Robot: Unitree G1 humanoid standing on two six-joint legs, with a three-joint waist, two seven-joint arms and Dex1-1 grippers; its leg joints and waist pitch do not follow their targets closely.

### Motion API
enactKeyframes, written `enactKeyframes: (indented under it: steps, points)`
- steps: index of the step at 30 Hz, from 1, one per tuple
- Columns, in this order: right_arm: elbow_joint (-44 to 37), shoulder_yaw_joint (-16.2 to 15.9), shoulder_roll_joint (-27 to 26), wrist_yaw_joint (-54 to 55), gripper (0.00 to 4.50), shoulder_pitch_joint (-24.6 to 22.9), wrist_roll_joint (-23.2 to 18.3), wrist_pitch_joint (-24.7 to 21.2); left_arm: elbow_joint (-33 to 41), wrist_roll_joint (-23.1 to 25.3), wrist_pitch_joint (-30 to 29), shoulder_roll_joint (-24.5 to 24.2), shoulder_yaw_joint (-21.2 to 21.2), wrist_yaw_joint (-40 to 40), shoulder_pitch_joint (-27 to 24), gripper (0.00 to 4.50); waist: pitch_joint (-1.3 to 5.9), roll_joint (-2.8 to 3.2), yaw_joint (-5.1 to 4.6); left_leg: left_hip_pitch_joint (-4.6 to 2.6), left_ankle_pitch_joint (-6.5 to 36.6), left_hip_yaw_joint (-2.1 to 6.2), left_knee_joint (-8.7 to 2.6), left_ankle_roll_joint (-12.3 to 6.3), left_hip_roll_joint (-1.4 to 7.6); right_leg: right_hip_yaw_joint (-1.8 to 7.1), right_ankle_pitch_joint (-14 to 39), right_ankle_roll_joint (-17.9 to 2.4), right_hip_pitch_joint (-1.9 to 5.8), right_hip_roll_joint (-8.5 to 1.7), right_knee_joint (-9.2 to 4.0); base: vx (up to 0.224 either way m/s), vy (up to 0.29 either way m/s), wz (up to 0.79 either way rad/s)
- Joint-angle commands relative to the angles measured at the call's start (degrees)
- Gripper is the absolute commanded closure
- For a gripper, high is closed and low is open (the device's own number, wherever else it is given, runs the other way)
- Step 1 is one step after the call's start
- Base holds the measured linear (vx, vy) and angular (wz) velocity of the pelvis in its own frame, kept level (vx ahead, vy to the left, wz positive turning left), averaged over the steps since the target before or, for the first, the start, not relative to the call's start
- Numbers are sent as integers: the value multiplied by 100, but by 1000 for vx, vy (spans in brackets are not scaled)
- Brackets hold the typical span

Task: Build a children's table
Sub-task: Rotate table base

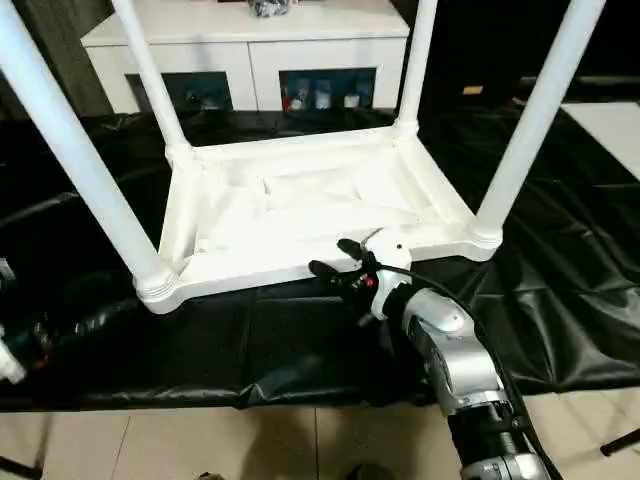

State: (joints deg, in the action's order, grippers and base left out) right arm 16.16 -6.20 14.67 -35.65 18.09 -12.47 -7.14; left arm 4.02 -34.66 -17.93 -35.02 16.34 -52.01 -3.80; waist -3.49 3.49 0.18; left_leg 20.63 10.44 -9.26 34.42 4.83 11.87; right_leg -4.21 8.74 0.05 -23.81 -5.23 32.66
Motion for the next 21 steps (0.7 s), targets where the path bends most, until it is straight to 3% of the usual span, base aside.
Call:
enactKeyframes:
  steps: [1, 2, 3, 4, 5, 6, 7, 8, 9, 10, 11, 12, 13, 14, 15, 16, 18, 19, 21]
  points:
    - [88, 8, -20, 67, 149, 123, 120, -14, 94, 19, 40, 102, 12, 258, 174, 8, 198, 29, -83, -211, 3816, 80, -566, 32, 6, -137, 3950, -91, 142, -58, -667, 0, 0, 0]
    - [90, 10, -46, 88, 149, 151, 116, -19, 49, 43, 78, 211, 20, 419, 287, 8, 178, 67, -80, -233, 3959, 97, -601, 49, 23, -194, 3953, -63, 172, -46, -686, 0, 0, 0]
    - [91, 32, -72, 89, 149, 164, 95, -27, 47, 26, 58, 245, 14, 461, 333, 8, 130, 121, -118, -222, 4379, 136, -727, 52, 98, -376, 3743, -17, 305, 14, -666, 0, 0, 0]
    - [103, 37, -88, 84, 149, 173, 91, -26, 7, -6, 52, 324, 26, 559, 442, 8, 98, 148, 12, 167, 4982, 124, -1191, 71, 371, -356, 2684, -231, 742, 69, 221, -85, 4, -8]
    - [108, 39, -98, 83, 149, 178, 91, -28, -15, -23, 44, 374, 38, 621, 509, 8, 98, 148, 12, 167, 4982, 124, -1191, 71, 371, -356, 2684, -231, 742, 69, 221, -83, -33, 6]
    - [156, 29, -118, 93, 149, 202, 112, -24, -104, 60, 53, 423, -10, 716, 665, 8, 195, 64, 381, 273, 5018, -221, -1360, -3, 392, 10, 1485, -302, 758, 64, 931, -83, -33, 6]
    - [173, 22, -121, 99, 149, 210, 124, -18, -140, 109, 79, 433, -35, 737, 709, 8, 185, -43, 385, -47, 4524, -259, -1130, 129, 251, 215, 2789, -119, 495, 53, 677, 51, -137, 20]
    - [222, -2, -131, 124, 149, 232, 161, 5, -265, 234, 124, 467, -110, 806, 843, 8, 59, -338, 375, -838, 2602, -178, 544, 161, -232, 326, 6771, 450, -649, -438, -987, 103, -118, 1]
    - [261, -22, -146, 154, 149, 250, 186, 26, -410, 370, 183, 500, -175, 884, 969, 8, 156, -298, 337, -304, 1152, 80, 581, -136, -213, 716, 7247, 283, -115, -766, -801, 103, -118, 1]
    - [266, -28, -157, 165, 149, 254, 189, 28, -503, 420, 191, 529, -209, 930, 1054, 8, 303, -257, 533, -47, 1079, 173, -58, -12, -47, 595, 5620, 118, 307, -580, -387, 94, 10, -10]
    - [262, -34, -167, 171, 149, 250, 196, 30, -551, 473, 170, 546, -250, 975, 1112, 8, 336, -266, 570, -167, 1117, 149, -229, 16, -5, 497, 4419, 24, 174, -314, -253, 28, -49, 18]
    - [258, -38, -173, 175, 149, 246, 203, 32, -576, 505, 150, 557, -278, 1006, 1148, 8, 452, -108, 502, -333, 864, 119, -297, 57, 43, 374, 1775, -621, 111, -97, 14, 28, -49, 18]
    - [236, -38, -186, 171, 149, 226, 212, 31, -543, 432, 112, 602, -263, 1013, 1151, 8, 468, -18, 491, -332, 809, 84, -313, 16, 43, 346, 958, -930, 131, -77, 32, -49, -69, 25]
    - [213, -41, -201, 170, 149, 205, 224, 31, -484, 307, 45, 641, -222, 1007, 1127, 8, 372, -78, 400, -157, 1343, 55, -402, -52, 52, 321, 838, -1247, 249, -42, -26, 0, 0, 0]
    - [199, -38, -199, 162, 149, 186, 233, 37, -418, 245, 11, 639, -201, 984, 1075, 8, 294, -83, 390, -186, 2254, 32, -415, 39, 27, 338, 1934, -1199, 213, -79, -137, 0, 0, 0]
    - [193, -22, -189, 166, 149, 162, 239, 51, -337, 191, -17, 612, -170, 942, 987, 8, 312, -71, 381, -199, 2472, 56, -414, 103, 14, 358, 2421, -1086, 221, -119, -185, 0, 0, 0]
    - [225, 1, -188, 179, 149, 156, 230, 74, -380, 325, 95, 585, -147, 982, 960, 8, 306, -91, 370, -142, 2349, 70, -439, 96, 12, 380, 2531, -955, 248, -128, -221, 0, 0, 0]
    - [245, 1, -193, 183, 149, 156, 230, 87, -424, 363, 127, 581, -133, 999, 972, 8, 313, -141, 363, -136, 2265, 63, -440, 74, 7, 383, 2530, -914, 255, -127, -235, 0, 0, 0]
    - [271, -13, -206, 182, 149, 158, 233, 104, -547, 463, 201, 591, -135, 1046, 1065, 8, 314, -122, 347, -118, 2043, 57, -446, 40, -1, 392, 2500, -872, 259, -132, -248, 0, 0, 0]
